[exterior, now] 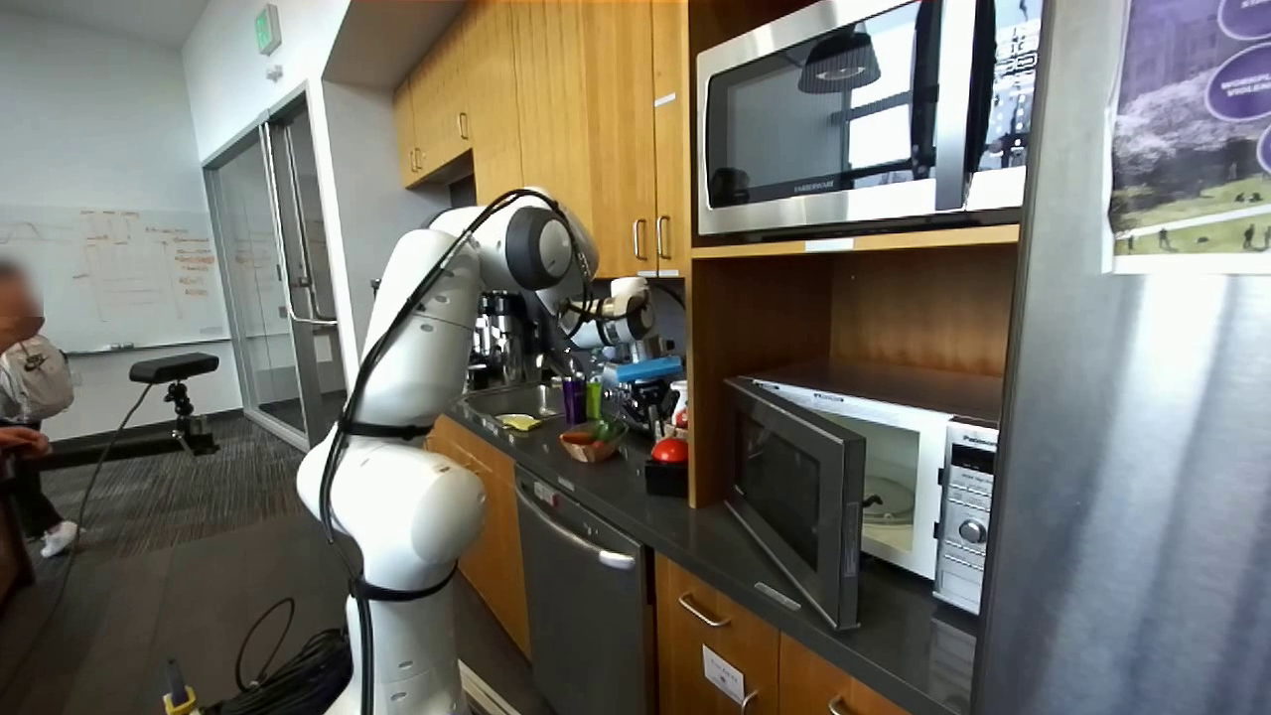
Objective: Press the big orange button
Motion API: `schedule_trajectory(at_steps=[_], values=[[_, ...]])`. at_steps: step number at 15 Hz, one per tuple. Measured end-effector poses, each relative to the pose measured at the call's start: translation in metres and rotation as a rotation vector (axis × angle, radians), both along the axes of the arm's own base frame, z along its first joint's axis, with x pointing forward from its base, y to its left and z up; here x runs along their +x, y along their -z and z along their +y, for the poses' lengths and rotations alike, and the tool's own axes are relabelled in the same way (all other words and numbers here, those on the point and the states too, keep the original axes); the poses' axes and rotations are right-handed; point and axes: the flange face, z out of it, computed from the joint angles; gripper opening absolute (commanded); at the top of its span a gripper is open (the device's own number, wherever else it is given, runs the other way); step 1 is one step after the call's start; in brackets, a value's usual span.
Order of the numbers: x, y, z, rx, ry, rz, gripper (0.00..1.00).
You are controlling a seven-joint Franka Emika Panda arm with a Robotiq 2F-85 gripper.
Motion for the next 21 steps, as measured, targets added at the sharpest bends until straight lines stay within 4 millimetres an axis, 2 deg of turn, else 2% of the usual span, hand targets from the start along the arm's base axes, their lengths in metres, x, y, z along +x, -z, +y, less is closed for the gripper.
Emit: schedule_trajectory(at_steps=[14,21], values=[[0.004,0.003,-0.015,-0.063,-0.038,-0.004,0.00],[0.005,0.002,-0.015,-0.056,-0.035,-0.003,0.00]])
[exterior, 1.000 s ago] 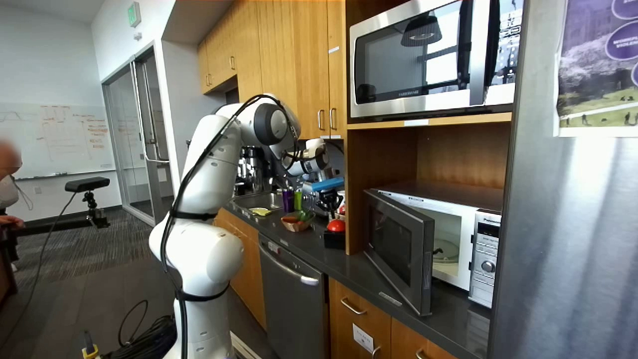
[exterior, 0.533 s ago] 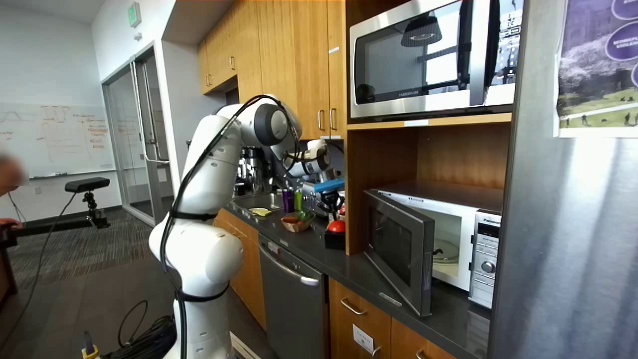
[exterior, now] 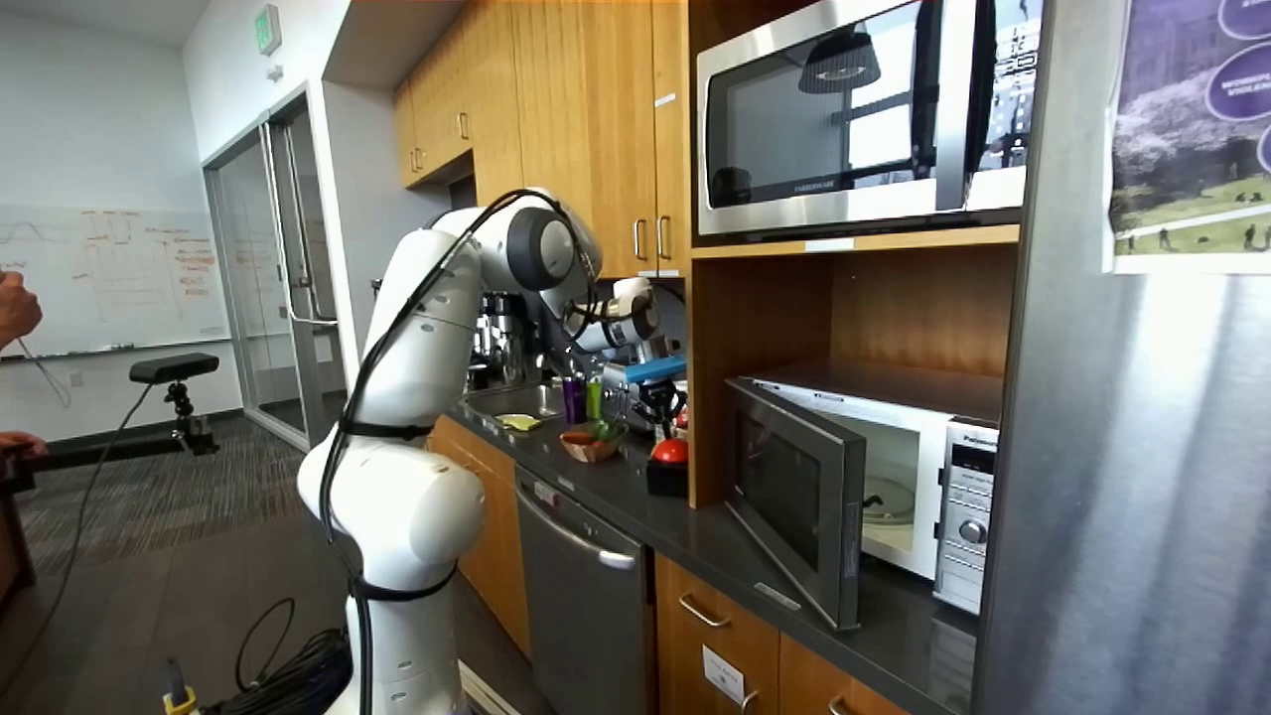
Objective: Press the big orange button
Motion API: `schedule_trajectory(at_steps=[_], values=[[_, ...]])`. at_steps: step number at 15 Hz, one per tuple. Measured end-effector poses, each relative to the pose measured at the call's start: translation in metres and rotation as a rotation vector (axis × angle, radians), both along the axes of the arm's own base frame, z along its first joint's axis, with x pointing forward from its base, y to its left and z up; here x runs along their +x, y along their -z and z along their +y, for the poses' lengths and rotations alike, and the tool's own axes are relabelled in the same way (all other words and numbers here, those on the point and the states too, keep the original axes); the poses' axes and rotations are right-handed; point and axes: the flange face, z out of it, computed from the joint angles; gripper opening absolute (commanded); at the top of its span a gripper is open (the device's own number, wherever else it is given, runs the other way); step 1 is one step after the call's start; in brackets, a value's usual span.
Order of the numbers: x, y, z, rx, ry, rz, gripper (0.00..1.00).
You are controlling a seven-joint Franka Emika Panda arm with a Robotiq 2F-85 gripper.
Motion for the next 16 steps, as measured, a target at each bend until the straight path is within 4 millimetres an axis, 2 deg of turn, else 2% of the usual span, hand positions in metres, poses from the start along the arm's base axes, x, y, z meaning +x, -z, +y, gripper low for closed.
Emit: schedule_trajectory(at_steps=[8,16], values=[[0.005,-0.018,0.000,-0.003,-0.020,-0.037,0.00],[0.001,-0.006,-0.001,-0.018,-0.015,0.015,0.00]])
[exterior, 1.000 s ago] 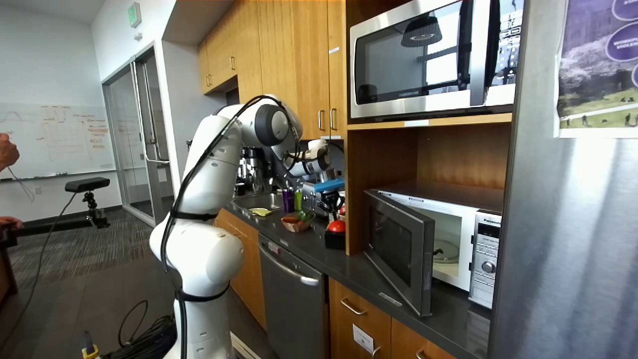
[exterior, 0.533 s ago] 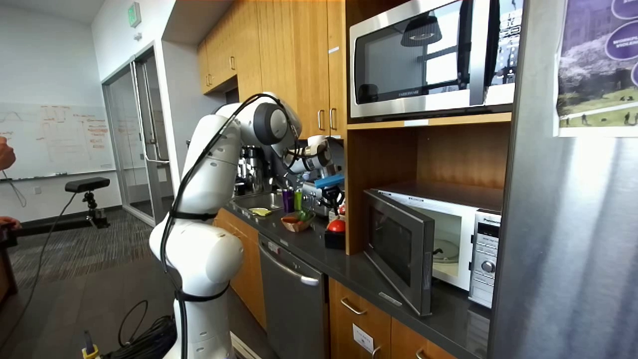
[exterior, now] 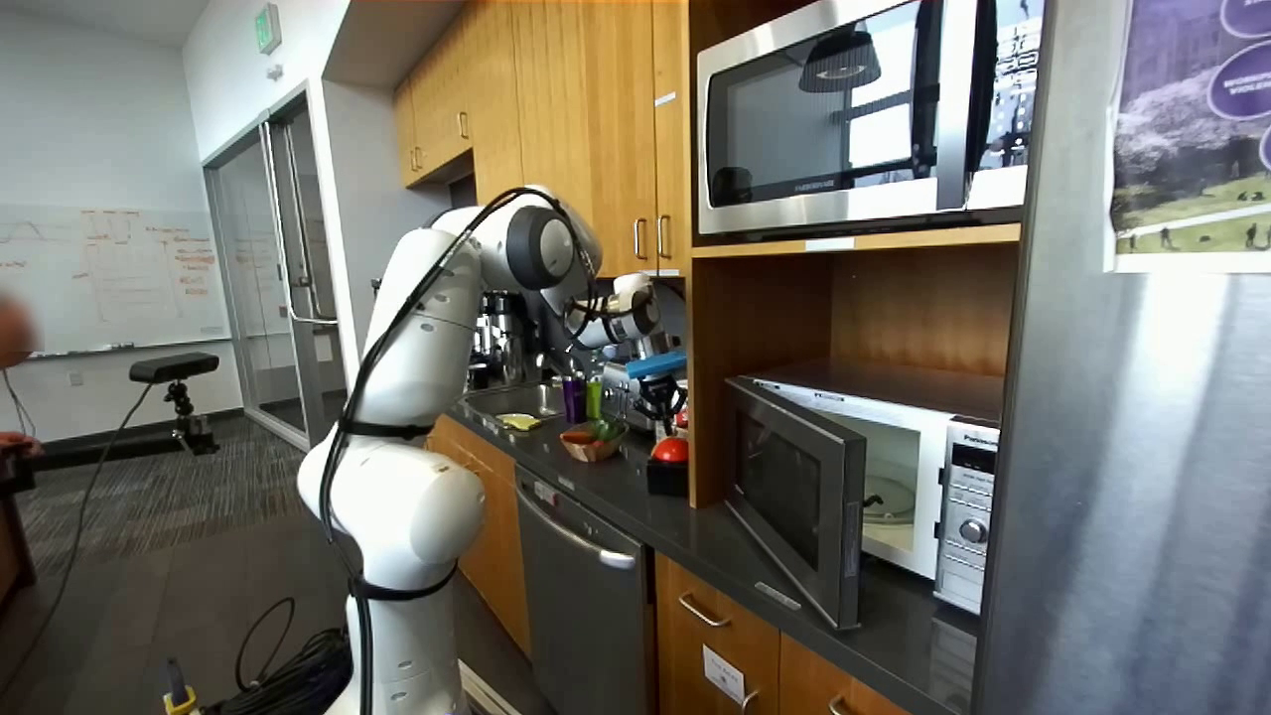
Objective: Press the big orange button
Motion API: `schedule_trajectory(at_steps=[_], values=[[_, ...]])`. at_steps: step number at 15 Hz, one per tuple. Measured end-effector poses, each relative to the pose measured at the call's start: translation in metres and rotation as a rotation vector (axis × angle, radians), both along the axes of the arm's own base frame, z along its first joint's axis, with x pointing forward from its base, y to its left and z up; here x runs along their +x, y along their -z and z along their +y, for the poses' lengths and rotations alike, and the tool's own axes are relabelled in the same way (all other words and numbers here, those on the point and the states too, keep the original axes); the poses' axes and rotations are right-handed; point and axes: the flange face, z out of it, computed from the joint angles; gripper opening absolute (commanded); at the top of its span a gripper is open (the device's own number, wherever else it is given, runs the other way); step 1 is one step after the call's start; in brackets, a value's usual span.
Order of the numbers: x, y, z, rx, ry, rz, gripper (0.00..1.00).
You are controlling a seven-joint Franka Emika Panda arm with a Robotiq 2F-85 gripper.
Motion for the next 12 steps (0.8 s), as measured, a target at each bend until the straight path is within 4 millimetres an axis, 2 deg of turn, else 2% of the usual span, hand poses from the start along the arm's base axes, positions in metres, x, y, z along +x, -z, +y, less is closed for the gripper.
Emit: schedule_trajectory(at_steps=[2,8,10,12], values=[[-0.001,0.006,0.000,0.002,0.007,0.022,0.00],[-0.001,0.005,0.000,0.029,0.012,0.029,0.00],[-0.001,0.002,0.001,0.030,0.010,0.019,0.00],[0.000,-0.010,0.001,0.025,0.001,-0.009,0.00]])
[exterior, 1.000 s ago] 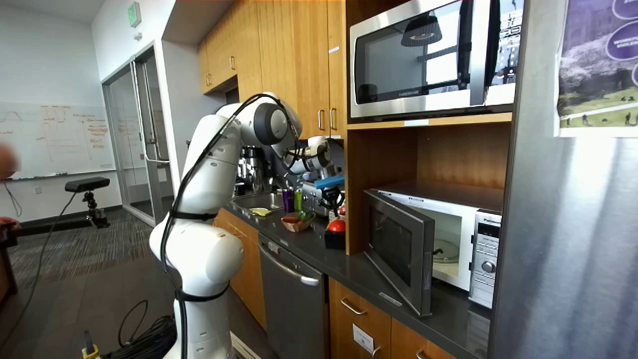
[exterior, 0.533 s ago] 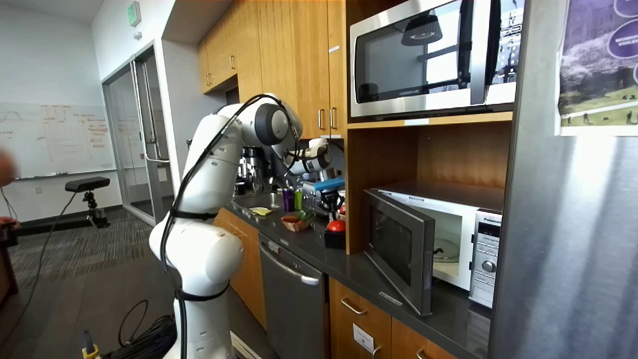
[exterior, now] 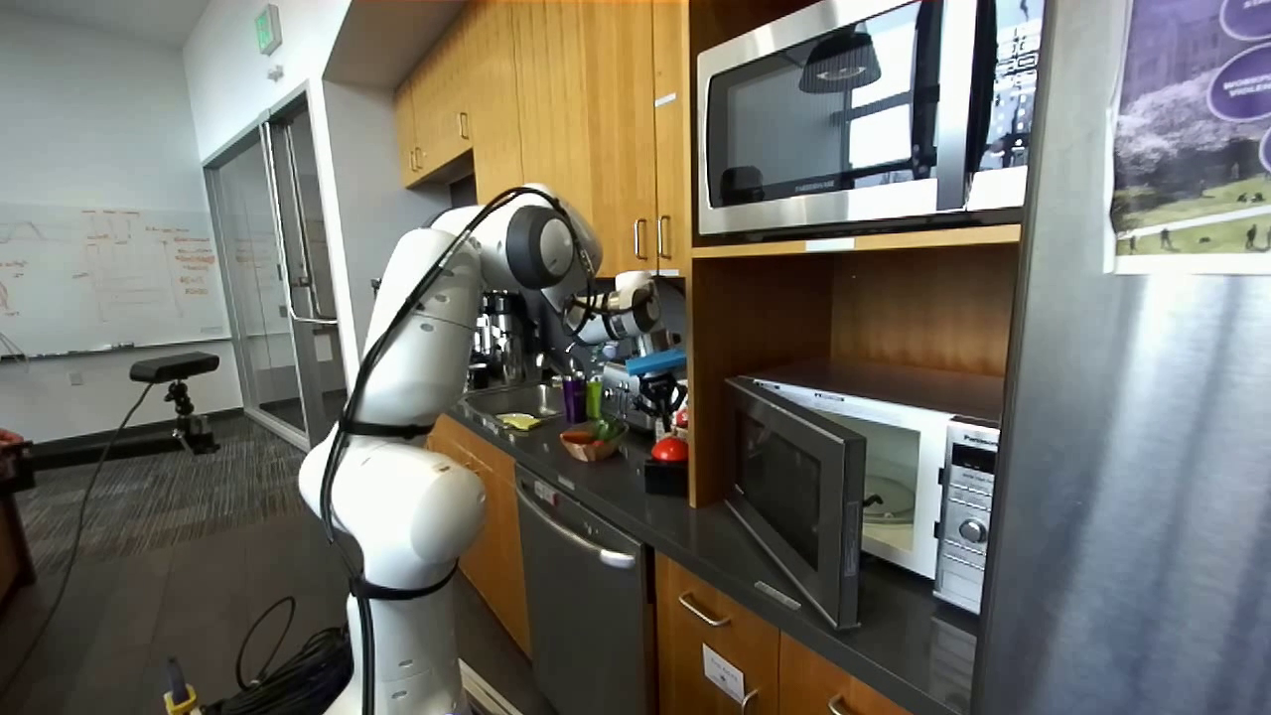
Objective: Press the big orange button
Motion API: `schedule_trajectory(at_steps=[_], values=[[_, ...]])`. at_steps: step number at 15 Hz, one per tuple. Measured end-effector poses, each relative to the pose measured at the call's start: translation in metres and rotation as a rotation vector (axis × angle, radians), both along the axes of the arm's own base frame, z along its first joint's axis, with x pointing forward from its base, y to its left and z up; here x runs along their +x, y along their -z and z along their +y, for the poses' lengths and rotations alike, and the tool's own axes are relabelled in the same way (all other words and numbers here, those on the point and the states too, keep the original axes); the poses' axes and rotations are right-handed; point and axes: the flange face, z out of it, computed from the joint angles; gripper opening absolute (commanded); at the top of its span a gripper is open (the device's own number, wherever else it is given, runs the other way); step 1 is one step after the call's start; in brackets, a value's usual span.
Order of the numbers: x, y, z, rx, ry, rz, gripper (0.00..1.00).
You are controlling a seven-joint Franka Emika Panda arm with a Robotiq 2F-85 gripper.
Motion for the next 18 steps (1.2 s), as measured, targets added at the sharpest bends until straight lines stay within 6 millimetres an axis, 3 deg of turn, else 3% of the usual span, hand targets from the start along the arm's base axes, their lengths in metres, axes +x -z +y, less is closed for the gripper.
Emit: schedule_trajectory(at_steps=[4,8,14,16,18], values=[[-0.008,-0.046,0.004,-0.019,-0.008,-0.083,0.00],[-0.037,-0.076,0.020,0.002,0.108,-0.056,0.00],[-0.120,-0.093,0.068,0.145,0.257,0.272,0.00],[-0.152,-0.093,0.064,0.186,0.267,0.371,0.00],[-0.180,-0.092,0.040,0.189,0.265,0.396,0.00]])
